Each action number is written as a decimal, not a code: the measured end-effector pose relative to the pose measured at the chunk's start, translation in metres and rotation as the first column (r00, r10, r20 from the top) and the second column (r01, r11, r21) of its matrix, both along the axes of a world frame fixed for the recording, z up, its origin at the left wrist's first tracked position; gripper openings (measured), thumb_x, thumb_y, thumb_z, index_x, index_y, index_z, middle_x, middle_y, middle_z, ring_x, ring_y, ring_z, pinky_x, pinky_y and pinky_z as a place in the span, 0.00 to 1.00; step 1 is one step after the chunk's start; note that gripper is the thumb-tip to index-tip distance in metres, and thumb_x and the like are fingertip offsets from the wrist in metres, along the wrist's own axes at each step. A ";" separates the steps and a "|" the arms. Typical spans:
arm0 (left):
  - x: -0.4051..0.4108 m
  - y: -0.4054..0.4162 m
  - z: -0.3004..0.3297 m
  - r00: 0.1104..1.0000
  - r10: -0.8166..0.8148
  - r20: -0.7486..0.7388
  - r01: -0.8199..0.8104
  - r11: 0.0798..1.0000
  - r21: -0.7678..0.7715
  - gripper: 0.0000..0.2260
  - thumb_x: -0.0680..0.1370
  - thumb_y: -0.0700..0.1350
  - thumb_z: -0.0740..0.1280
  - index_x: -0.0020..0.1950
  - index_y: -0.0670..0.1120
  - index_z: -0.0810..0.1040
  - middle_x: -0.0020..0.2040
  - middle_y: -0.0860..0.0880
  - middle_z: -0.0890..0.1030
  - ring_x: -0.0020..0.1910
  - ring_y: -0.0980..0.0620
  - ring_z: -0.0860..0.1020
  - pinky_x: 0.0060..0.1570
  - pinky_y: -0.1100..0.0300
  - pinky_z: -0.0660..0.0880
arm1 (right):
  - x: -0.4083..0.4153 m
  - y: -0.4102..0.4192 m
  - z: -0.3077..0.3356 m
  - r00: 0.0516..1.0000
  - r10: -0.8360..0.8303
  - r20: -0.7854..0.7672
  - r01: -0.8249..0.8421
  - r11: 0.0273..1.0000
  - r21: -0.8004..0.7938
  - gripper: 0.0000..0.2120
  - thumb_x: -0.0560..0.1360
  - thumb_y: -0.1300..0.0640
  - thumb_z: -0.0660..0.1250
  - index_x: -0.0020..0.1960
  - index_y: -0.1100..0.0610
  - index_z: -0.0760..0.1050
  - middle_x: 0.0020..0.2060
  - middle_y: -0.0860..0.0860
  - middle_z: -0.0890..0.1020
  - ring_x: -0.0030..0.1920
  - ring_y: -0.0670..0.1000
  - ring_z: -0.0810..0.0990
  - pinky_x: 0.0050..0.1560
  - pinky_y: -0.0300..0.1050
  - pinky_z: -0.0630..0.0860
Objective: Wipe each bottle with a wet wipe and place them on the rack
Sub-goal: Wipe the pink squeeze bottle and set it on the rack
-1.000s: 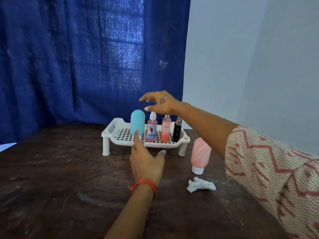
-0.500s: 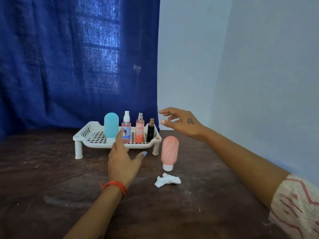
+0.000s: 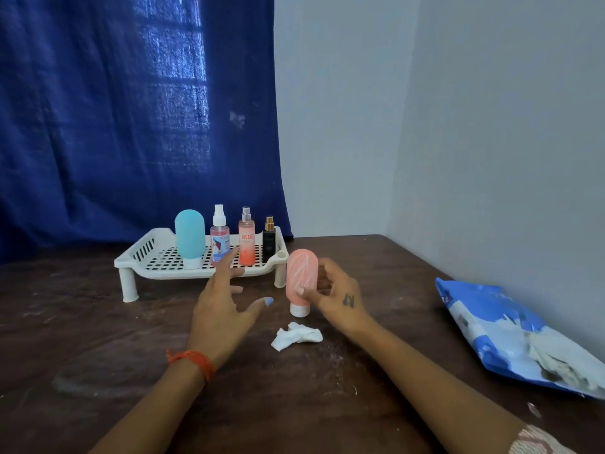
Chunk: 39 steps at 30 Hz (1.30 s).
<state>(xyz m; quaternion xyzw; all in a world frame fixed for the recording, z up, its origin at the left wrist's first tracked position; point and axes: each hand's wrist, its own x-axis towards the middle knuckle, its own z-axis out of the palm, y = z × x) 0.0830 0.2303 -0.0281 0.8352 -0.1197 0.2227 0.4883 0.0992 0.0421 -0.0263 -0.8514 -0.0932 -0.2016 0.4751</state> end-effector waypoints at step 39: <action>-0.009 -0.005 -0.003 0.923 -0.355 -0.147 0.335 0.931 -0.148 0.46 0.63 0.41 0.78 0.73 0.62 0.57 0.70 0.51 0.68 0.63 0.48 0.74 0.56 0.48 0.77 | -0.033 0.007 0.013 0.964 0.056 0.259 -0.082 0.992 0.091 0.07 0.74 0.59 0.69 0.52 0.55 0.80 0.45 0.47 0.82 0.43 0.43 0.80 0.38 0.35 0.79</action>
